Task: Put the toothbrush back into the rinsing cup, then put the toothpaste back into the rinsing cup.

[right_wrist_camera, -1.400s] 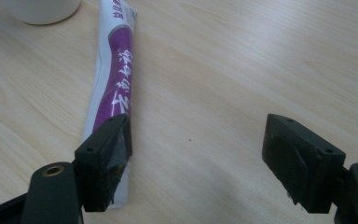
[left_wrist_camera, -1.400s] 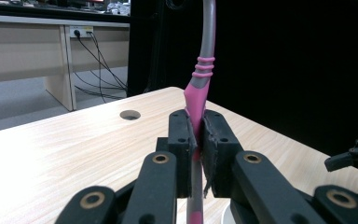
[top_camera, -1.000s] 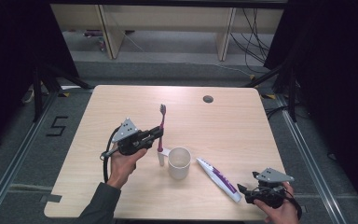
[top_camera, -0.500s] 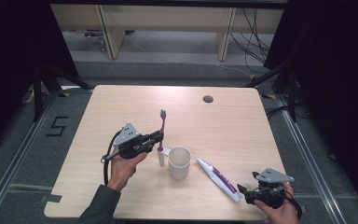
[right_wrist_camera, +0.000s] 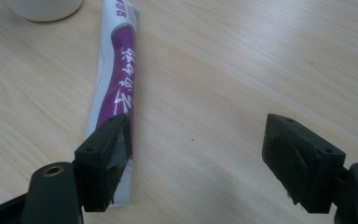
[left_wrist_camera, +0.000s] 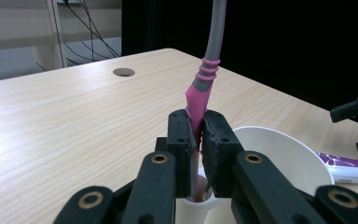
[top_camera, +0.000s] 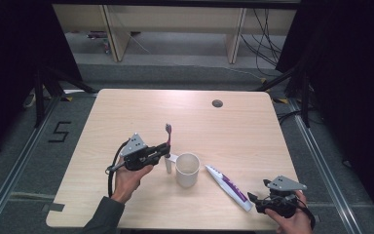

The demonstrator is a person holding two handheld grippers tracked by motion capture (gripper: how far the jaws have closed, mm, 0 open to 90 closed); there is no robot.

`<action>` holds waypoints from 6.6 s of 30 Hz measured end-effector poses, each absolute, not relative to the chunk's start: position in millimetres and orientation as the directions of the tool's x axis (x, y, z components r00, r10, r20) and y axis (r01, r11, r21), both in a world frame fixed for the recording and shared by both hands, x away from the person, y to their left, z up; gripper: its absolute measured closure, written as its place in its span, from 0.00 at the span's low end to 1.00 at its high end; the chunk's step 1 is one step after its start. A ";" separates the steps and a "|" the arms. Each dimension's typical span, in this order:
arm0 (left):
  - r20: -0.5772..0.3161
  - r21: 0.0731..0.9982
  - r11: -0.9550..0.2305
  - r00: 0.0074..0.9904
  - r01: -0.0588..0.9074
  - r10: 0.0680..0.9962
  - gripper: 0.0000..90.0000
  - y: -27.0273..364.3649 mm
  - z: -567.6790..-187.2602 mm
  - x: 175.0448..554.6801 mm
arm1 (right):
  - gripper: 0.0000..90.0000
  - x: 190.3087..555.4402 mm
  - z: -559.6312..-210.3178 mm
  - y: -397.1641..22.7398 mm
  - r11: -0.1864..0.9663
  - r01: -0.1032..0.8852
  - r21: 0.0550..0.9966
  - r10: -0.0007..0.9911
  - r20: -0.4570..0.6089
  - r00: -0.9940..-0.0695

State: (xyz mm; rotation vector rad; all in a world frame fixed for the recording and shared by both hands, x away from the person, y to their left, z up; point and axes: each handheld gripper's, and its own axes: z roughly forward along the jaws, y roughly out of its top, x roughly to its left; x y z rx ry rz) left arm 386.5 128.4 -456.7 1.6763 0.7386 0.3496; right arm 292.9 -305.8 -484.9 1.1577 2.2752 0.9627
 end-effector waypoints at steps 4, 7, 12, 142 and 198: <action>-0.167 0.953 -0.090 0.753 0.288 0.637 0.90 128.9 -458.6 386.3 | 0.28 291.6 -484.7 -305.2 0.409 0.539 0.736 0.825 -0.047 -0.563; -0.182 0.948 -0.089 0.751 0.305 0.634 0.89 129.0 -460.4 386.1 | 0.28 291.8 -485.1 -305.1 0.410 0.535 0.739 0.824 -0.048 -0.565; -0.197 0.943 -0.084 0.742 0.323 0.641 0.77 127.8 -460.8 385.2 | 0.28 290.2 -484.8 -303.8 0.392 0.565 0.726 0.831 -0.016 -0.555; -0.132 0.765 -0.362 0.680 0.533 0.721 0.20 172.2 -511.5 269.8 | 0.30 341.0 -455.1 -239.2 0.626 0.593 0.507 0.697 -0.023 -0.717; -0.127 0.759 -0.386 0.702 0.524 0.701 0.20 168.6 -512.2 268.5 | 0.85 383.2 -469.8 -190.3 0.819 0.549 0.164 0.553 0.027 -0.833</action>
